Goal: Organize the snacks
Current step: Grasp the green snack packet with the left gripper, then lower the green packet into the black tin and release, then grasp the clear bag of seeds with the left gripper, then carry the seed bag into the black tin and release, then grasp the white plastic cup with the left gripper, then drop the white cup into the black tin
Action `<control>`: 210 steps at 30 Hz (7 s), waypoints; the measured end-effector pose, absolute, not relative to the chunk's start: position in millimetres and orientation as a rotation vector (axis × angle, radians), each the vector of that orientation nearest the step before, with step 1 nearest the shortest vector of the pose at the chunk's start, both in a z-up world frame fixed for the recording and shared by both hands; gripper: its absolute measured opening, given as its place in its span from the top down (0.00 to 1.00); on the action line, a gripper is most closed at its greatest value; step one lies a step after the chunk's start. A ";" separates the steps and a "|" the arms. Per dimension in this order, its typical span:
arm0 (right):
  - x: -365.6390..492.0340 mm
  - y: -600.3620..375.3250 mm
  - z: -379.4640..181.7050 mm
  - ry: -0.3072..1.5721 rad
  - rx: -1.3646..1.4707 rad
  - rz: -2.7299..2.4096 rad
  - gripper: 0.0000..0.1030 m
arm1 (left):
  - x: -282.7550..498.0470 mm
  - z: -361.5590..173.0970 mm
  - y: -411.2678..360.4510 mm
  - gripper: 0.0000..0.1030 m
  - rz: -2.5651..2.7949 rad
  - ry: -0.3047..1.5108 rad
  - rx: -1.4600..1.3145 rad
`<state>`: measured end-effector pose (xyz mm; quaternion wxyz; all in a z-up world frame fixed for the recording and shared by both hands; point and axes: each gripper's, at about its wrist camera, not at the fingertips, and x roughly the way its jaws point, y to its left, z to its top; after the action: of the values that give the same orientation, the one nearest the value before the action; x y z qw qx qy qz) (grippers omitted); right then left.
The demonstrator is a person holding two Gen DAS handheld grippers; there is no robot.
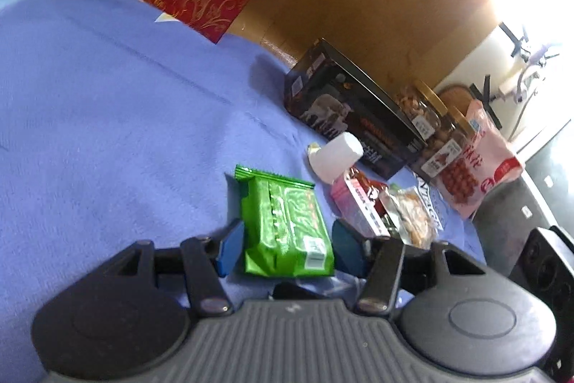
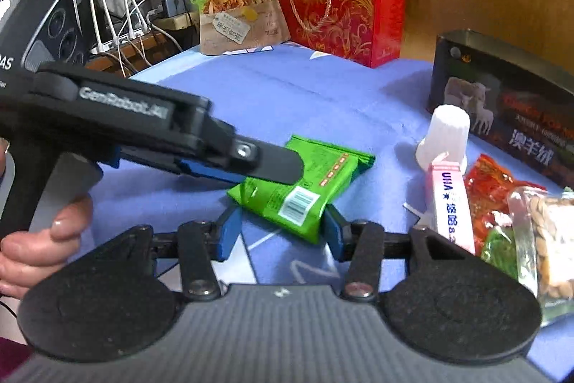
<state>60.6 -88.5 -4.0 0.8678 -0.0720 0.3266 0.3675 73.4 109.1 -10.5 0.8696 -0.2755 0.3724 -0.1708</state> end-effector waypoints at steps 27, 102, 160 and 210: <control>-2.1 -114.0 -12.2 0.605 -0.215 0.741 0.63 | 28.5 -19.2 91.4 0.51 -0.454 0.794 -0.631; 30.4 -304.2 -15.2 0.694 0.469 0.500 0.47 | 114.4 11.3 -60.8 0.35 -0.666 0.893 -0.242; 140.5 -157.4 26.0 0.645 -0.087 0.665 0.58 | 170.7 42.7 36.6 0.39 -0.455 0.735 -0.369; 134.9 -335.7 7.3 0.693 0.520 0.353 0.55 | 190.0 63.5 -49.0 0.51 -0.575 0.704 -0.336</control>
<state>134.9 -335.7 7.3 0.8926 0.2506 0.3341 0.1700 190.0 -49.0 63.5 0.8850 -0.1613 0.3383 -0.2763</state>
